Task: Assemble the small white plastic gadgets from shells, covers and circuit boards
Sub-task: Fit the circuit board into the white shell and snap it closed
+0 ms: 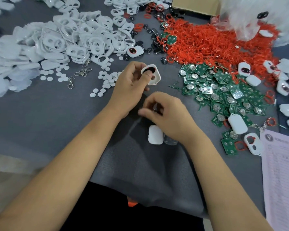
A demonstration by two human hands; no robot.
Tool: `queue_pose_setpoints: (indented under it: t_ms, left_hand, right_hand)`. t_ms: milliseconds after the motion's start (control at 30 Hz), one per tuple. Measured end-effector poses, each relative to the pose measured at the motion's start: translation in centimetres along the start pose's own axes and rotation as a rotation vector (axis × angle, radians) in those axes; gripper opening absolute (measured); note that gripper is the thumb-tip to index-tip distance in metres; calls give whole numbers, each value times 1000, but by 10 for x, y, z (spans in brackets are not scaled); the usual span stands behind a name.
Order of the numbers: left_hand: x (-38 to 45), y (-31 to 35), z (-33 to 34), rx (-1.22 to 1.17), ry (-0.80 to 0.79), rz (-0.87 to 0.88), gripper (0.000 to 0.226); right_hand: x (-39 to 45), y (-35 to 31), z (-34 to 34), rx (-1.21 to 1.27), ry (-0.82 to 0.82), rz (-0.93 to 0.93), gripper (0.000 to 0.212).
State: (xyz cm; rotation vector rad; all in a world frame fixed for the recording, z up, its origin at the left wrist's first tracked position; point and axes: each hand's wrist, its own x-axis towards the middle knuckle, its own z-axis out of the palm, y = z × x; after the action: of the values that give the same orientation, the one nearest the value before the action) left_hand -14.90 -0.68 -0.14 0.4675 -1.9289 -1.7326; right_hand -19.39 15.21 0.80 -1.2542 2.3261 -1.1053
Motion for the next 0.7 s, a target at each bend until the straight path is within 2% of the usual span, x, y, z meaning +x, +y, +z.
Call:
queue_pose_setpoints:
  t_ms: [133,233,333,433,600,700]
  left_hand:
    - [0,-1,-1,42,-7,0,10]
    - [1,-2,-2,9,-9,-21,21]
    - [0,-4,-2,-1,-67,7,19]
    - [-2,-3,0,24,-119,34,15]
    - [-4,-3,0,19,-138,46,21]
    - [-5,-3,1,1,-163,17,26]
  right_hand:
    - [5,5,-13,412,261,40,11]
    - [6,13,-18,563,370,124,11]
    - [6,18,-19,646,419,182,3]
    - [8,17,-17,717,471,177,12]
    - [9,14,-17,779,462,183,25]
    - [10,15,-15,773,467,198,15]
